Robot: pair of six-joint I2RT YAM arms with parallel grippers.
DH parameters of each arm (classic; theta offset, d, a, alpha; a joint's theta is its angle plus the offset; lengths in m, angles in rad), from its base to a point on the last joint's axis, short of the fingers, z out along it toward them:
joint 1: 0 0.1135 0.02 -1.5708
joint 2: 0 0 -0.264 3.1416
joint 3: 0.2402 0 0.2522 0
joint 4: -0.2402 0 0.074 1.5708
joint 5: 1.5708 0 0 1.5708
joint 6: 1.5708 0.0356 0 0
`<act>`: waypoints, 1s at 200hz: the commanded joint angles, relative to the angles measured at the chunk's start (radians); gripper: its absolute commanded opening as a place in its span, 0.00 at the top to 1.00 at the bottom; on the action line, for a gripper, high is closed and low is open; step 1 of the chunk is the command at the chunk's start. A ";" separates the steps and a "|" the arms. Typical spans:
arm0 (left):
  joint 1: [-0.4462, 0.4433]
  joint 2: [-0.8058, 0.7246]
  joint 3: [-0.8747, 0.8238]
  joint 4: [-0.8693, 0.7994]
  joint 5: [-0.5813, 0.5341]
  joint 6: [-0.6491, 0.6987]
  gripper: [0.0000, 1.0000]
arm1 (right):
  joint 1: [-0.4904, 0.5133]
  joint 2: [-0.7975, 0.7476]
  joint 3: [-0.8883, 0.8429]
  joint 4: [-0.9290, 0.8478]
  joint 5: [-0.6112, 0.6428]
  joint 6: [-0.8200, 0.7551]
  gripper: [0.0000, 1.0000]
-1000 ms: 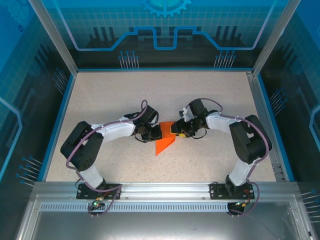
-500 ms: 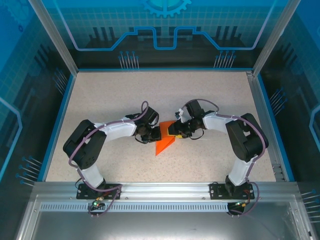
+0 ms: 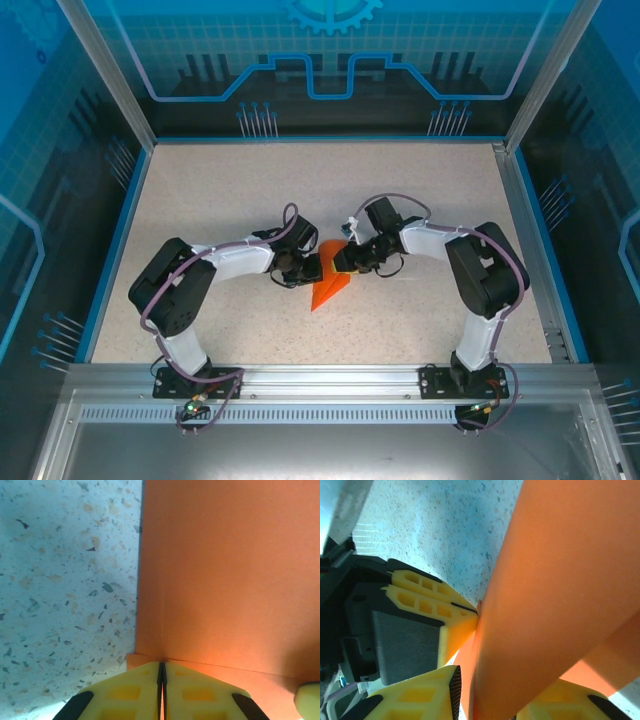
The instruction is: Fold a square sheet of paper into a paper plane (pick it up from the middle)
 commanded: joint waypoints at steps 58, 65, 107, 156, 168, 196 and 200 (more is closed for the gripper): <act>-0.001 -0.137 -0.103 0.030 -0.036 -0.020 0.76 | 0.015 -0.001 0.009 -0.036 0.014 0.027 0.84; -0.007 -0.160 -0.118 0.039 -0.037 -0.020 0.73 | 0.015 -0.003 0.007 -0.039 0.020 0.039 0.85; -0.146 -0.231 -0.139 0.003 -0.177 0.008 0.58 | 0.014 -0.020 -0.004 -0.013 0.028 0.099 0.86; -0.268 -0.190 -0.118 -0.051 -0.356 0.001 0.51 | 0.014 -0.019 0.011 -0.029 0.038 0.123 0.86; -0.291 -0.177 -0.103 -0.058 -0.395 0.002 0.50 | 0.014 -0.020 0.013 -0.028 0.031 0.124 0.85; -0.338 -0.131 -0.056 -0.100 -0.495 0.002 0.49 | 0.014 -0.021 0.021 -0.038 0.025 0.127 0.85; -0.342 -0.123 -0.051 -0.107 -0.509 0.002 0.49 | 0.014 -0.021 0.021 -0.038 0.024 0.128 0.85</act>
